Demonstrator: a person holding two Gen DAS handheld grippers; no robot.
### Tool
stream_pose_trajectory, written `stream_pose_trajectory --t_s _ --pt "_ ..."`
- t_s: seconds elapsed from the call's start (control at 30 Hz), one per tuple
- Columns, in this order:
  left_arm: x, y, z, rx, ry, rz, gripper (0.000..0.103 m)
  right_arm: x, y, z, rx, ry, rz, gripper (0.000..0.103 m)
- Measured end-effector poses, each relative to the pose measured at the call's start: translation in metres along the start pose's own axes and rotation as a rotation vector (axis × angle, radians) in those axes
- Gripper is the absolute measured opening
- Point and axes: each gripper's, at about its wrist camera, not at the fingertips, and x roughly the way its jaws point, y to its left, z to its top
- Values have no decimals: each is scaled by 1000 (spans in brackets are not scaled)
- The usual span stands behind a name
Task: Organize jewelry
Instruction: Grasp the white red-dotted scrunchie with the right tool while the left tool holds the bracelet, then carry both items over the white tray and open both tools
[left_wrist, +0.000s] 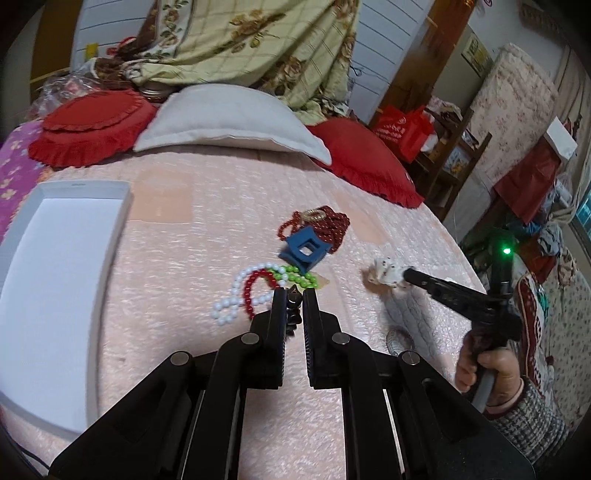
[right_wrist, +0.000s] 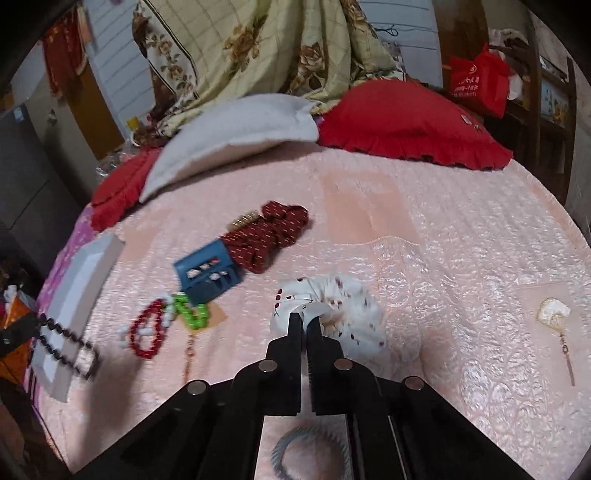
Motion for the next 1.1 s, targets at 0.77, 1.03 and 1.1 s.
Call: stream_pose_trajectory --t_s 0.77,1.03,1.1 --pt "-54 165 54 -90 -24 285 7 -10 236 39 -299 86 280 2" --pt "-20 239 94 -159 -17 349 7 58 340 75 -411 109 310 2" --pt "-9 258 104 -184 -18 363 7 78 359 84 -417 105 310 2"
